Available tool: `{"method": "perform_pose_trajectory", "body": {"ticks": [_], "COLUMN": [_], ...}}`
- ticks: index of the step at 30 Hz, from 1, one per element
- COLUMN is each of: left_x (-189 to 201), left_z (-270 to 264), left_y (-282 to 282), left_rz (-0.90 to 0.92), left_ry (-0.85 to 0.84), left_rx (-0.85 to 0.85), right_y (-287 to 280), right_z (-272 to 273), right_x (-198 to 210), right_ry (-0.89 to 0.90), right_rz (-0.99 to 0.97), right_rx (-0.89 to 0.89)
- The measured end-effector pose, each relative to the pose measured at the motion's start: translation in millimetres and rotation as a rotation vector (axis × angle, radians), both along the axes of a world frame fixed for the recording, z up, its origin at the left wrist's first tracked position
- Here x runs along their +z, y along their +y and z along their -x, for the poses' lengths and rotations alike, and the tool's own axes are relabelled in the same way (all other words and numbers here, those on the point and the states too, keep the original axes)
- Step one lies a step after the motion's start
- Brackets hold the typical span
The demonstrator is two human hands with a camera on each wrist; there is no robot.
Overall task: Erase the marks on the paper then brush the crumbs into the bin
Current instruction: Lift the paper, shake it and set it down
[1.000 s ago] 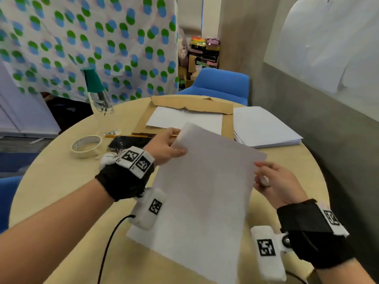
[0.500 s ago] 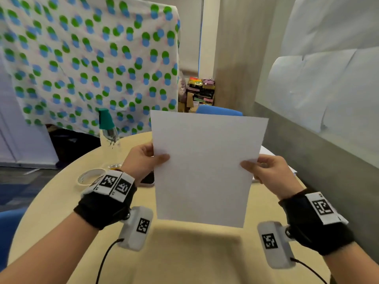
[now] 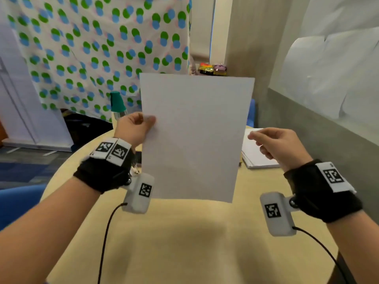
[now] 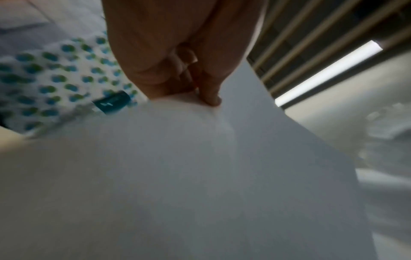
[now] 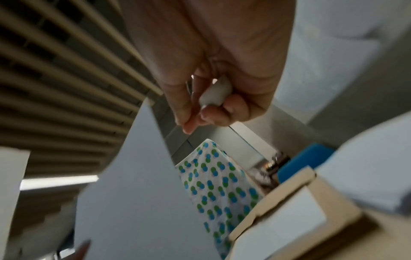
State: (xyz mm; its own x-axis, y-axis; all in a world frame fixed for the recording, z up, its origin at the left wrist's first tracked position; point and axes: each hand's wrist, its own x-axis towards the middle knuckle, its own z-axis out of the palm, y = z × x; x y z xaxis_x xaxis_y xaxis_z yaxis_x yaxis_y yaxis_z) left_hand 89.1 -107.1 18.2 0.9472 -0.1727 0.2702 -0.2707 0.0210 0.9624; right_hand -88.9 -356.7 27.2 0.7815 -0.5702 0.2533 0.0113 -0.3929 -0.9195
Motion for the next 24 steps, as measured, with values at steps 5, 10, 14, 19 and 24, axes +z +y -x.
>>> {"method": "perform_pose_trajectory", "body": {"ticks": [5,10,14,19,24], "left_x": [-10.0,-60.1,-91.9,-106.3,-108.2], "left_z": [-41.2,-31.7,-6.9,11.6,7.2], "left_y": [77.4,143.5,180.9,201.1,204.8], "left_rz": [-0.108,-0.364,-0.719,-1.108,-1.187], "left_ry": [0.132,0.392,0.469,0.472,0.492], "left_rx": [0.223,0.200,0.233,0.259,0.270], "right_y": [-8.0,-10.6,3.0,30.1,57.8], "right_z": [-3.2,-5.1,-11.6,-31.9,-55.9], "right_x": [-23.6,-60.6,-67.9,-65.2,-62.4], "right_ry": [0.067,0.230,0.282,0.297,0.360], "right_rz": [-0.520,-0.722,-0.802,-0.851,-0.785], "right_rx": [0.069,0.003,0.068,0.111,0.221]}}
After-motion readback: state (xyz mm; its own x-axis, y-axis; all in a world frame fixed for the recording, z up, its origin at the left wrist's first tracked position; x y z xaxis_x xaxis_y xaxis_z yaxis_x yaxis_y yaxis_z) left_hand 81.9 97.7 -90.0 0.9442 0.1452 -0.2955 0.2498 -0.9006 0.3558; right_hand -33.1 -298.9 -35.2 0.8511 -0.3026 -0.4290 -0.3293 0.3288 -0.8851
